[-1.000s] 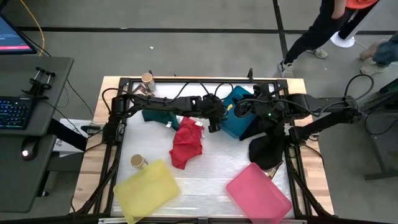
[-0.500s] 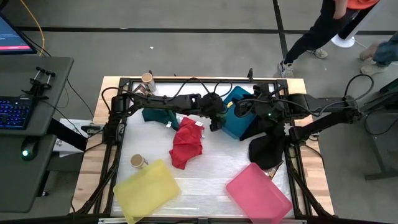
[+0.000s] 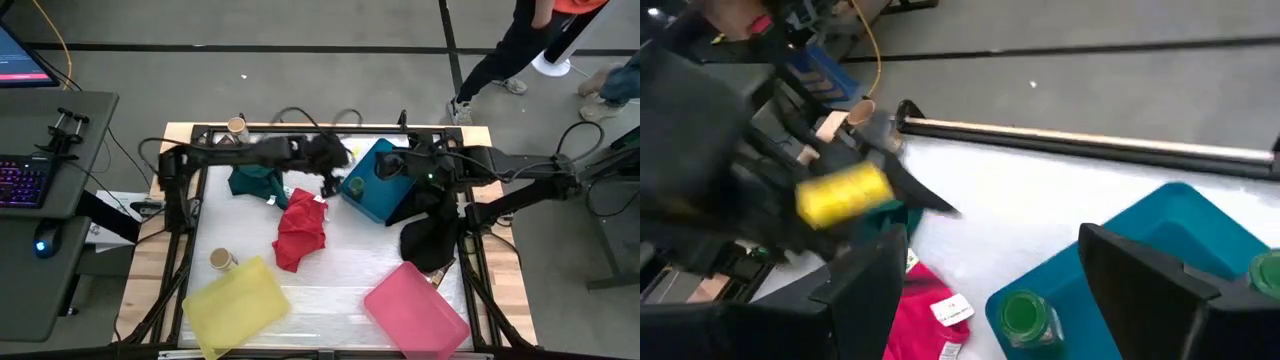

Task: Sort spices by type
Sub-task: Put the green seasoning bottle into the blue bin

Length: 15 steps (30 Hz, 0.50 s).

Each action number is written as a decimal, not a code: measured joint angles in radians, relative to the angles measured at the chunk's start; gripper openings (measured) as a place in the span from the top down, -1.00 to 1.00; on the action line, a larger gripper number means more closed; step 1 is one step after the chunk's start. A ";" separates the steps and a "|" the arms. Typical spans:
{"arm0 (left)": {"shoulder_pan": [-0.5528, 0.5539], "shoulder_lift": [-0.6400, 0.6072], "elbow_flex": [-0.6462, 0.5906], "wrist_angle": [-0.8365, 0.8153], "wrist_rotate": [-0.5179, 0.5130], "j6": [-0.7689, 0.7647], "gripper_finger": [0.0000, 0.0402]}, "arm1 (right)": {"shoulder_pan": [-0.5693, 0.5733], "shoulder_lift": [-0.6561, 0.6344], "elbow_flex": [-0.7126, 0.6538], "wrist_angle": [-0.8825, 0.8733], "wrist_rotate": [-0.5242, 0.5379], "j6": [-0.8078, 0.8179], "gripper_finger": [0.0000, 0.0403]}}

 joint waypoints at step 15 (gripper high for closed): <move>0.043 -0.667 -0.779 0.441 0.132 -0.545 0.23 | -0.159 0.284 0.000 0.132 -0.350 -0.176 0.44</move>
